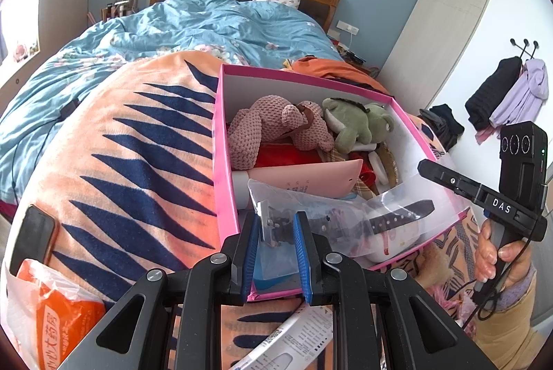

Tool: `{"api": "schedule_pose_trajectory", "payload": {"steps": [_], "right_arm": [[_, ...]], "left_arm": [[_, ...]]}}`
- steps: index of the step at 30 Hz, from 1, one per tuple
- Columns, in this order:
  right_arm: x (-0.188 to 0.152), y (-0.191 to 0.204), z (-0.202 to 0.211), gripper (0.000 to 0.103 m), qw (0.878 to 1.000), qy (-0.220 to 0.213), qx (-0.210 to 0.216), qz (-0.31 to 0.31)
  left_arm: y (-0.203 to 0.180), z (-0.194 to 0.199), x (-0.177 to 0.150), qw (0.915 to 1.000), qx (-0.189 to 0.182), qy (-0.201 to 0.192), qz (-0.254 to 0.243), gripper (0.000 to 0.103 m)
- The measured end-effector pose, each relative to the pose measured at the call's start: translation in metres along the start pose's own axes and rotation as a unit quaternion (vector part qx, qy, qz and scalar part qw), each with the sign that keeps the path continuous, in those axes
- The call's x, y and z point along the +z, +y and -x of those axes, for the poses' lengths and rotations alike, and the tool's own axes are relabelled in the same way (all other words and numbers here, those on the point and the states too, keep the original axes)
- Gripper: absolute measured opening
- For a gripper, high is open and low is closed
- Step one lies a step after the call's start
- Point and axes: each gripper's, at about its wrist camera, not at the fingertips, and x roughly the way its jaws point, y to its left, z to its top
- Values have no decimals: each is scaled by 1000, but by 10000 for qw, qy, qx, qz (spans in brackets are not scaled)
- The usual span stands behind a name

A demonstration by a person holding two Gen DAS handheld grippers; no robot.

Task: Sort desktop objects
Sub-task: 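Lower the watch bag into the magenta box with both tools, then open both tools to release the watch bag in the box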

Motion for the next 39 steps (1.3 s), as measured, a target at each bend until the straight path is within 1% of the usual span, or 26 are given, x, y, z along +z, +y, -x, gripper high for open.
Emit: {"api": "schedule_pose_trajectory", "payload": {"steps": [6, 11, 16, 19, 20, 23, 25, 28, 30, 31, 35, 37, 39], "right_arm": [[-2, -14, 5, 4, 9997, 35, -248, -61], [-9, -22, 6, 5, 9975, 142, -689, 77], [-12, -23, 5, 4, 9945, 229, -981, 297], [-13, -20, 3, 6, 9905, 296, -1251, 494], [-14, -19, 2, 10, 9889, 324, -1343, 549], [-15, -17, 0, 12, 9831, 374, -1628, 756], [-17, -15, -2, 13, 9785, 409, -1799, 924], [-18, -11, -4, 17, 9687, 426, -2122, 1215], [-18, -10, -5, 24, 9650, 429, -2224, 1320], [-18, -9, -5, 25, 9636, 426, -2263, 1361], [-17, -8, -5, 25, 9582, 411, -2414, 1481], [-16, -8, -4, 25, 9589, 396, -2386, 1484], [-15, -9, -2, 25, 9567, 319, -2472, 1504]], "left_arm": [[-4, 0, -1, 9999, 128, -21, -82, 19], [-9, 0, -2, 9995, 252, -39, -177, 19], [-14, -1, -3, 9989, 372, -49, -264, 19], [-16, -1, -3, 9986, 430, -59, -301, 21], [-16, -1, -4, 9985, 446, -66, -313, 22], [-17, -1, -4, 9982, 490, -85, -344, 22], [-19, -1, -5, 9978, 536, -105, -376, 22], [-20, -2, -6, 9976, 551, -109, -403, 22], [-20, -2, -6, 9975, 569, -116, -415, 22], [-20, -1, -6, 9975, 568, -120, -413, 22], [-20, -1, -7, 9976, 552, -117, -402, 22], [-20, -2, -7, 9976, 559, -122, -395, 22], [-20, -2, -7, 9976, 557, -119, -403, 22]]}}
